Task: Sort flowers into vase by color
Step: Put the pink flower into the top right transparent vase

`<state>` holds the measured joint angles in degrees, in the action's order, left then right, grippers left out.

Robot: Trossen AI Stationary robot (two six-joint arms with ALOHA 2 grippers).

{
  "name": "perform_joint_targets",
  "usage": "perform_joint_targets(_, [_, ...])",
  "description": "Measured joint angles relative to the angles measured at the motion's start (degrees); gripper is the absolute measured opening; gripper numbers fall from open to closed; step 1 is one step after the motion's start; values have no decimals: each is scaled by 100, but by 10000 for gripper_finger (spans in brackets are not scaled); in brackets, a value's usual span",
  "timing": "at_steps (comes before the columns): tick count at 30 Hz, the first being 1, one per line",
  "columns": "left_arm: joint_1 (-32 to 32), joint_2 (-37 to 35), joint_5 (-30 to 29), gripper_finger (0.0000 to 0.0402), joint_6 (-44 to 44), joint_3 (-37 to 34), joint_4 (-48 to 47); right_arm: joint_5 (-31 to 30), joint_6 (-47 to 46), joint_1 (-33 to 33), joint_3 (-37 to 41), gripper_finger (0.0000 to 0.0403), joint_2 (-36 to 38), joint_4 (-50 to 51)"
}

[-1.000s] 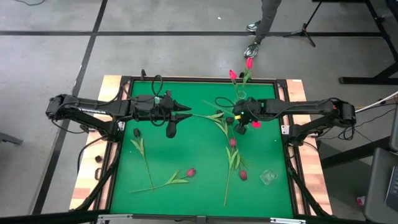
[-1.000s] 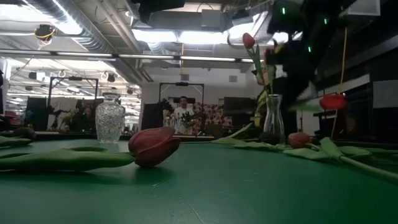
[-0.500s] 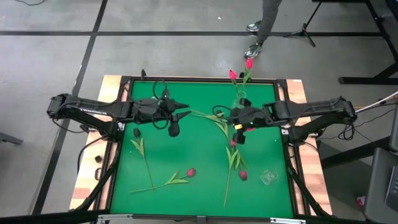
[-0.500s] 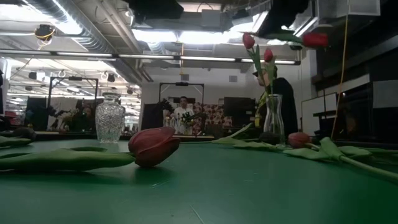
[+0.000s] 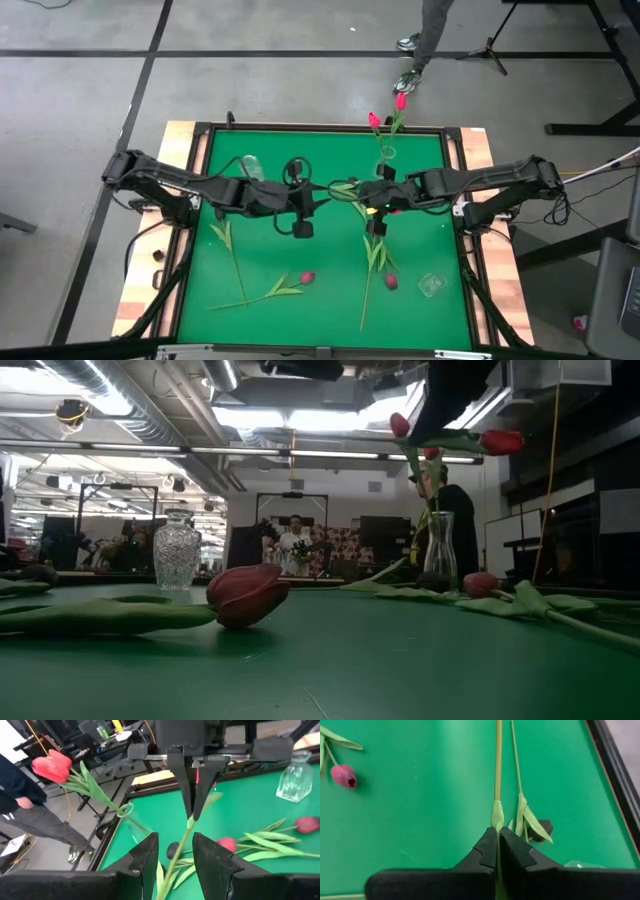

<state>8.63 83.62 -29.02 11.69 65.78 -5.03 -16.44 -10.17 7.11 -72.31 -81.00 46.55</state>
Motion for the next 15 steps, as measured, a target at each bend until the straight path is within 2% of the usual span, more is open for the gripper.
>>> perform_joint_targets(7, [-232, 524, 68, 118, -41, 83, -328, 59, 18, 0, 0, 12, 10, -83])
perform_joint_targets(15, [-422, 847, 196, 118, -5, 83, -102, 209, 128, 0, 0, 12, -130, -305])
